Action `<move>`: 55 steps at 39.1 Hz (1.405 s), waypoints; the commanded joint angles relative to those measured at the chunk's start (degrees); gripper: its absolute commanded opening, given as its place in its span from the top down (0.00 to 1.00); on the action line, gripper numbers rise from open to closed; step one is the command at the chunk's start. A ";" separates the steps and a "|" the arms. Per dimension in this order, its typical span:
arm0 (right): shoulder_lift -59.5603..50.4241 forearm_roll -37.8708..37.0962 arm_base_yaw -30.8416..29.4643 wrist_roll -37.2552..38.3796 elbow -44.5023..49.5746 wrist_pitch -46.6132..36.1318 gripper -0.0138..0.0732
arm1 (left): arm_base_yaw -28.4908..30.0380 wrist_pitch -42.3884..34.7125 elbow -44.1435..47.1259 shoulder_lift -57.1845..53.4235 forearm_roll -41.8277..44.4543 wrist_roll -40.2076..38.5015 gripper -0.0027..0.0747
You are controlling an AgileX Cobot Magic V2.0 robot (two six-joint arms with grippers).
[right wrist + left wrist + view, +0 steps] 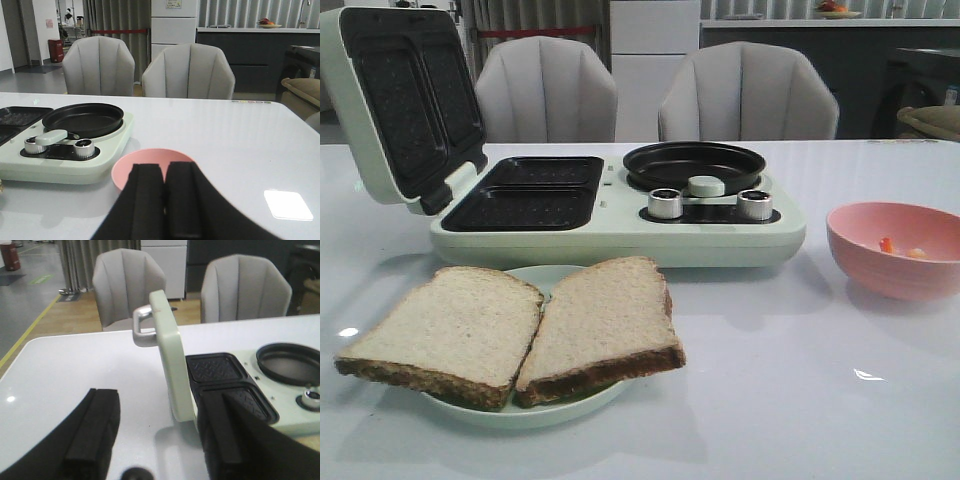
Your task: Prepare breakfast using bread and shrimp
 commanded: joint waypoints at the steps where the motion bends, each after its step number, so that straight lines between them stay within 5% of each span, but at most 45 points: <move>1: -1.25 -0.53 -0.17 -0.24 -1.21 -4.91 0.68 | -3.57 1.02 -4.86 3.47 -0.18 5.85 0.41; 20: -1.25 -0.53 -0.17 -0.24 -1.21 -4.91 0.68 | -24.65 16.09 -11.65 19.34 19.59 6.94 0.41; 34: -1.25 -0.53 -0.17 -0.24 -1.21 -4.91 0.68 | -29.76 15.25 -10.26 24.33 29.44 6.62 0.41; 47: -1.25 -0.53 -0.17 -0.24 -1.21 -4.91 0.68 | -40.90 9.01 4.70 26.25 60.11 -14.31 0.41; 55: -1.25 -0.53 -0.17 -0.24 -1.21 -4.91 0.68 | -45.31 8.15 7.47 33.06 67.61 -23.33 0.41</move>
